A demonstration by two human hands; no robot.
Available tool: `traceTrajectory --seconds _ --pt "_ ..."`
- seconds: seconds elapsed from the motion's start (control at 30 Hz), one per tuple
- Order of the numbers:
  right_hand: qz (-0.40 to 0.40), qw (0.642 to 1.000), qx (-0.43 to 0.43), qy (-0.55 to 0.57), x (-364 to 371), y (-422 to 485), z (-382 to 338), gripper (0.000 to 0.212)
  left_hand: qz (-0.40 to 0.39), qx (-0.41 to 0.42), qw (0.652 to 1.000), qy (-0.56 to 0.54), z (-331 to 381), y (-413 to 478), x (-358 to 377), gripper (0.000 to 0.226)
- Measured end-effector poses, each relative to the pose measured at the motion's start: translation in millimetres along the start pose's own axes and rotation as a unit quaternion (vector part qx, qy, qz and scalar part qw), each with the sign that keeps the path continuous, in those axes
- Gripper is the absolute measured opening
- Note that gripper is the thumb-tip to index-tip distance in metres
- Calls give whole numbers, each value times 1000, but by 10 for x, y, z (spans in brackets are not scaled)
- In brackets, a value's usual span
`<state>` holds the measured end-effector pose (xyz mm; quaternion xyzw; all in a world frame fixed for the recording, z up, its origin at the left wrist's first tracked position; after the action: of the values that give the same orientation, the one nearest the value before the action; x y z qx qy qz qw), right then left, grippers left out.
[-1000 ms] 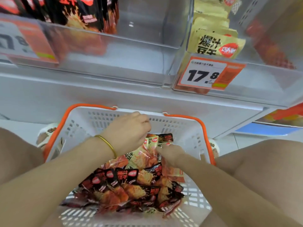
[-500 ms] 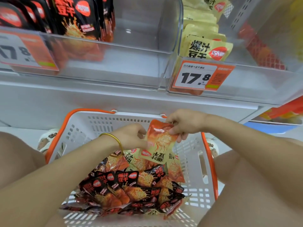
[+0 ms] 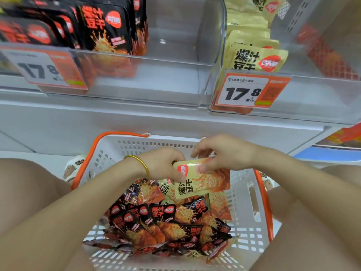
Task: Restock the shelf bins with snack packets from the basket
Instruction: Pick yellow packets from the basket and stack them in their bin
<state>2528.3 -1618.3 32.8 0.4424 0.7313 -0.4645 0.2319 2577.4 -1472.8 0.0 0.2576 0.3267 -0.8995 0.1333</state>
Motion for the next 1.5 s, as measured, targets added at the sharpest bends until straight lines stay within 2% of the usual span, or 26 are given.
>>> traceTrajectory --seconds 0.07,0.13,0.2,0.27,0.33,0.4,0.47,0.5,0.57,0.63,0.7,0.73,0.8,0.9,0.93,1.0,1.07,1.13,1.34,1.44,1.5 --pt "-9 1000 -15 12 41 25 -48 15 60 24 997 -52 61 -19 -81 10" --pt "-8 990 2 139 11 -5 -54 19 126 47 986 -95 132 -65 -184 12" --pt "-1 963 17 267 -92 -104 -54 19 169 66 975 -126 264 -130 -287 12" --pt "8 940 7 340 -285 -253 -45 17 222 100 959 -144 475 -197 -430 10" --pt "26 913 -17 406 -556 -476 -16 21 313 160 922 -159 748 -267 -642 13" --pt "59 876 -48 477 -879 -753 51 35 415 233 867 -147 1055 -365 -886 12" --pt "139 842 -61 518 -1220 -1020 153 47 484 277 828 -63 1356 -431 -1086 9" --pt "198 827 -58 523 -1395 -1132 228 47 498 281 820 -7 1486 -414 -1167 10" --pt "312 801 -31 510 -1720 -1278 411 37 486 266 827 98 1715 -288 -1283 22" --pt "404 794 10 453 -1985 -1277 582 17 454 227 835 212 1880 -96 -1359 43" --pt "455 798 84 385 -2187 -1069 800 12 423 177 835 304 1977 76 -1405 54" --pt "461 805 123 352 -2265 -909 897 13 408 154 838 329 1992 156 -1426 51" --pt "465 811 173 309 -2356 -564 1028 37 383 123 843 357 1981 279 -1449 49" --pt "464 803 176 329 -2416 -120 1189 58 378 99 831 395 1918 348 -1434 67" --pt "460 810 179 318 -2415 -12 1231 60 379 98 829 399 1910 347 -1426 70" --pt "461 833 216 216 -2440 143 1319 56 381 98 829 398 1908 342 -1409 72" --pt "475 832 244 149 -2490 227 1345 45 385 101 829 393 1913 352 -1412 71" --pt "492 823 242 145 -2542 319 1381 42 386 103 832 386 1902 368 -1419 71" --pt "538 789 212 206 -2611 589 1338 58 395 116 825 386 1876 384 -1420 71" --pt "529 789 217 225 -2617 574 1311 64 391 115 825 391 1874 387 -1427 76" --pt "502 797 214 257 -2622 470 1259 65 394 124 831 373 1868 384 -1431 71"
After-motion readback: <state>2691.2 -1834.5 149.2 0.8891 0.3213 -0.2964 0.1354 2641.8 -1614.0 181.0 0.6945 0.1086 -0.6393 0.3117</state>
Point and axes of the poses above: each hand's wrist, its own y-axis towards the middle knuckle, its own x-axis out of the palm, z = x × y, the point moved 3 cm from there along y, towards the middle knuckle
